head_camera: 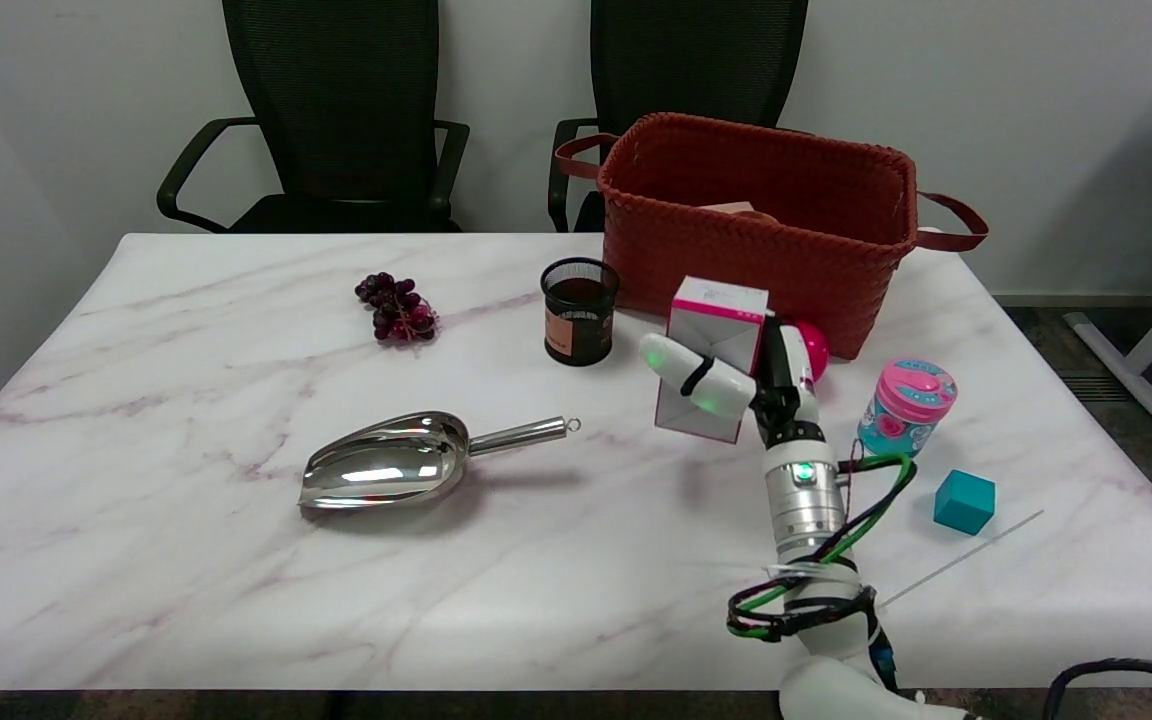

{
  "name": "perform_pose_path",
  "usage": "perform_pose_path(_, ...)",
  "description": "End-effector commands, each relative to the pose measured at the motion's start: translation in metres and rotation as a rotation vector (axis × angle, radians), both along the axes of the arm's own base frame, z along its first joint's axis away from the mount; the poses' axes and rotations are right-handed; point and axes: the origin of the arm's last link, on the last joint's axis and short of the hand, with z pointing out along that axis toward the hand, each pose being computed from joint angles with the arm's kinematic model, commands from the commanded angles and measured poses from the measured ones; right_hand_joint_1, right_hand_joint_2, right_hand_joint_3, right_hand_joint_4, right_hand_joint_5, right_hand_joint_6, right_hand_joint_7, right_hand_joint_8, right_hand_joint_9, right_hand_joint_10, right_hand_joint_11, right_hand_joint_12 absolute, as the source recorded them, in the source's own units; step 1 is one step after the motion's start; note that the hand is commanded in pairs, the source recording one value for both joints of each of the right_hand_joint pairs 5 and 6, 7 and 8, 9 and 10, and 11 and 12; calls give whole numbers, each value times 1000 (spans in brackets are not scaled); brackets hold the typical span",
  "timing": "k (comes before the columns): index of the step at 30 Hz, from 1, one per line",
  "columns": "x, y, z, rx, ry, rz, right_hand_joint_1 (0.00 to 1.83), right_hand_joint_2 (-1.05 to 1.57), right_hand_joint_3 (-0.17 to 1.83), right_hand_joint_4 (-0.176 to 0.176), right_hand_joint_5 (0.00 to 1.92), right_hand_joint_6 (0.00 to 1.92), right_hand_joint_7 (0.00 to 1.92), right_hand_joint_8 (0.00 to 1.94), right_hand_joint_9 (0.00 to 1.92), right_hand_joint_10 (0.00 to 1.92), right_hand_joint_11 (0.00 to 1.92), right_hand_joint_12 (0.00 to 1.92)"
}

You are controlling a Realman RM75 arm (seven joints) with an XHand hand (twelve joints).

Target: Pick up the white paper box.

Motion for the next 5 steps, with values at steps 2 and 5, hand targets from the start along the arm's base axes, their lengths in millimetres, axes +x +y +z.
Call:
perform_pose_path(2, 77, -51, 17, -17, 71, 243, 1148, 886, 445, 0, 1056, 1056, 1372, 1372, 1272, 1272, 1370, 1370)
perform_pose_path(5, 94, -66, 26, -30, 82, 278, 1152, 854, 470, 0, 1031, 1031, 1367, 1367, 1268, 1268, 1340, 1340)
